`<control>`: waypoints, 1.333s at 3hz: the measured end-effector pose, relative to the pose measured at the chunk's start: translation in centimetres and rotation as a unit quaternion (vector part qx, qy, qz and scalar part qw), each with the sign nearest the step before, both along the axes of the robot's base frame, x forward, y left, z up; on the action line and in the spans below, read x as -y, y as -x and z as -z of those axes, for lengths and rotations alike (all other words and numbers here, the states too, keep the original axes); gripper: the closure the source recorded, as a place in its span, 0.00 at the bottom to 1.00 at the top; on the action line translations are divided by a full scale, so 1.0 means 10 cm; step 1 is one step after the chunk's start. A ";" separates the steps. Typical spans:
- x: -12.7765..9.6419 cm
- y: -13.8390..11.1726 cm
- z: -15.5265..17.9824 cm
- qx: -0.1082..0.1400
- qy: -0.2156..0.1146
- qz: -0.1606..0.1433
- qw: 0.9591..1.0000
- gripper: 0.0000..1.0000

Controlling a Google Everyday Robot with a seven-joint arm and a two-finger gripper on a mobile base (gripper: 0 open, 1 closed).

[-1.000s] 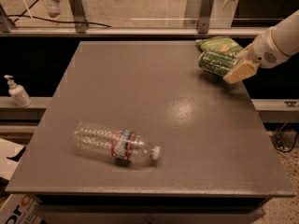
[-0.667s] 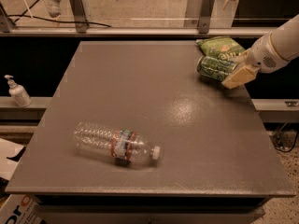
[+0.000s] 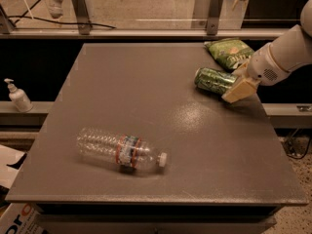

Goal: Move green can near green jalapeno chip bag

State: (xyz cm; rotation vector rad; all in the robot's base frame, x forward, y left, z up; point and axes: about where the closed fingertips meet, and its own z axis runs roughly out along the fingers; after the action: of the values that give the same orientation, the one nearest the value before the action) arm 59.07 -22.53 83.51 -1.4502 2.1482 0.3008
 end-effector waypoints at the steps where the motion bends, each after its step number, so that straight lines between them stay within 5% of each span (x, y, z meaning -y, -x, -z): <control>1: -0.05 0.03 0.01 -0.002 0.003 -0.007 1.000 0.59; 3: 0.08 -0.09 0.04 -0.001 0.015 0.015 1.000 0.12; 4: 0.24 -0.19 0.03 0.006 0.023 0.030 0.999 0.00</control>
Offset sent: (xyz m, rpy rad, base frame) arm 0.0035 -0.0030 -0.0015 -0.0284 0.0032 -0.0195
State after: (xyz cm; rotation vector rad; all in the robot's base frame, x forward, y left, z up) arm 60.93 -24.88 83.26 -1.4056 2.1978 0.2226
